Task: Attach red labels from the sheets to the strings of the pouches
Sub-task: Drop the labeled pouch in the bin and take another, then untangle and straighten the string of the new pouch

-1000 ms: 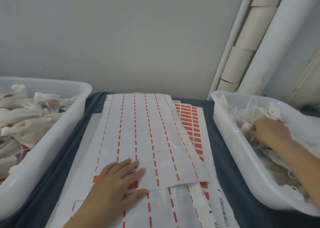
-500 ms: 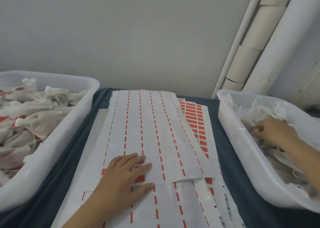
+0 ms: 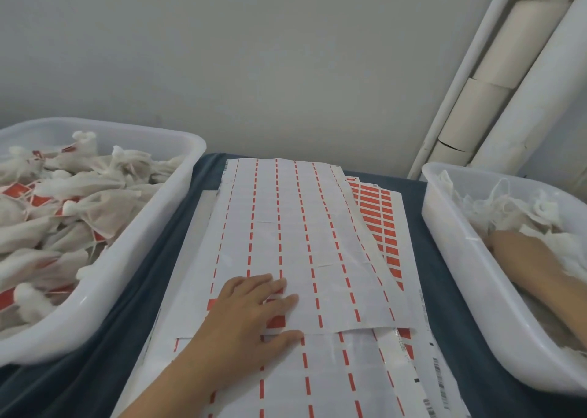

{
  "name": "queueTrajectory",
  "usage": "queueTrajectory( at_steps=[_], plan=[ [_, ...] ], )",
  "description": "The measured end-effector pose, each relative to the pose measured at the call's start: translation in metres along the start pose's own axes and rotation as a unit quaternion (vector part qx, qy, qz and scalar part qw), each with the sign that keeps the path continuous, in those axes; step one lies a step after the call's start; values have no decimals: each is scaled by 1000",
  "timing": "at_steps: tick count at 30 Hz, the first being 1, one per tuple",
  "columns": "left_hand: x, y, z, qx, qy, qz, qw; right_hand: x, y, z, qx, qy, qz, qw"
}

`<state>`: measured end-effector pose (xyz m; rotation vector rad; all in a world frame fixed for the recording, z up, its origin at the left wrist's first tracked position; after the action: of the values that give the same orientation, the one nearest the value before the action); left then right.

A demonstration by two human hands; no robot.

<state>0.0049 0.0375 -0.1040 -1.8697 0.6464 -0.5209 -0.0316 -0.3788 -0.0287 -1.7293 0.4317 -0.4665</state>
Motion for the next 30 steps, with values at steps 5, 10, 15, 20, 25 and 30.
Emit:
queueTrajectory(
  at_steps=[5, 10, 15, 20, 25, 30],
  plan=[
    [1, 1, -2, -13, -4, -14, 1000, 3, -21, -8, 257, 35, -127, 957],
    [2, 1, 0, 0, 1, -5, 1000, -25, -59, 7, 628, 48, -99, 771],
    [-1, -7, -7, -10, 0, -6, 1000, -87, -89, 81, 689, -155, 65, 705],
    [2, -31, -29, -290, -22, -96, 952, -129, -40, 170, 636, -198, 233, 709],
    [23, -33, -43, -407, -36, -139, 902, -138, -6, 215, 666, -173, 282, 669],
    [21, -21, -32, -447, -86, -250, 855, -132, 3, 206, 748, -117, 223, 614]
  ],
)
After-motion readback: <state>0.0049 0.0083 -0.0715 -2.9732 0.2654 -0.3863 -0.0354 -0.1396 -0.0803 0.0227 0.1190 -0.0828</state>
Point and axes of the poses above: each hand's wrist, its own x-axis towards the middle knuckle, its own y-axis out of the palm, z = x × y, the point moved 2 cm from there along x, towards the middle knuckle, and after that the axes turned 2 degrees about -x, right-handed, at the moved point
